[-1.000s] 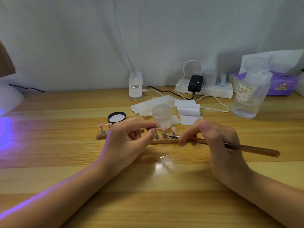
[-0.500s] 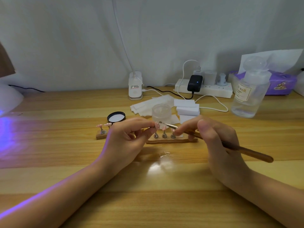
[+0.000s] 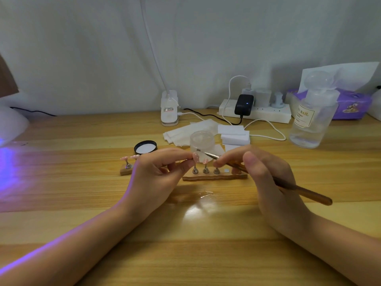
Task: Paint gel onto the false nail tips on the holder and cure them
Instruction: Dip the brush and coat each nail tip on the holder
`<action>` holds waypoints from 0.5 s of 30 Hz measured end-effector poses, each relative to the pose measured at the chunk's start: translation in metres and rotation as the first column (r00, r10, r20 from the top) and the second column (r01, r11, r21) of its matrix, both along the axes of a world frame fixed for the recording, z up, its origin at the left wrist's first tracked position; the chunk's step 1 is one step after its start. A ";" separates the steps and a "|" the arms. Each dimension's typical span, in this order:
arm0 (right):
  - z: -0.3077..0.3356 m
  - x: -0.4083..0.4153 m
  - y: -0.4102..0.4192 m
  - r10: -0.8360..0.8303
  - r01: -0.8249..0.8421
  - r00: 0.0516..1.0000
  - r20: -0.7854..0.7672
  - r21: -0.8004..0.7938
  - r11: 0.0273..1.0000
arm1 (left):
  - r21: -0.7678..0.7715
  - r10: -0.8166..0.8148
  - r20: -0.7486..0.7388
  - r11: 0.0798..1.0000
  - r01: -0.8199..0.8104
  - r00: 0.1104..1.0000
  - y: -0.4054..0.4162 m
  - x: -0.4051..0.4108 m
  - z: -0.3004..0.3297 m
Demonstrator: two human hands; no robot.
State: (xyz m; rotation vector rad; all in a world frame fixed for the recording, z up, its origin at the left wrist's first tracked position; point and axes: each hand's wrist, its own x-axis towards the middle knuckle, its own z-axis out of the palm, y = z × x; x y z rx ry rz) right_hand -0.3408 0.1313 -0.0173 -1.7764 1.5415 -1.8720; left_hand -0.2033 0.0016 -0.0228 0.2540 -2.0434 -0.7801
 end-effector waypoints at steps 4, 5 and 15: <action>-0.003 0.001 0.001 -0.005 0.005 1.000 0.031 0.012 1.000 | -0.007 0.001 -0.018 1.000 -0.001 1.000 -0.001 0.000 -0.001; -0.002 0.001 0.001 -0.012 0.012 0.999 0.034 0.000 1.000 | -0.022 -0.003 -0.019 1.000 0.003 1.000 -0.001 0.000 -0.001; 0.000 0.002 0.000 -0.053 0.048 0.988 -0.146 -0.041 0.998 | -0.024 -0.008 -0.007 1.000 0.007 1.000 -0.001 0.001 0.000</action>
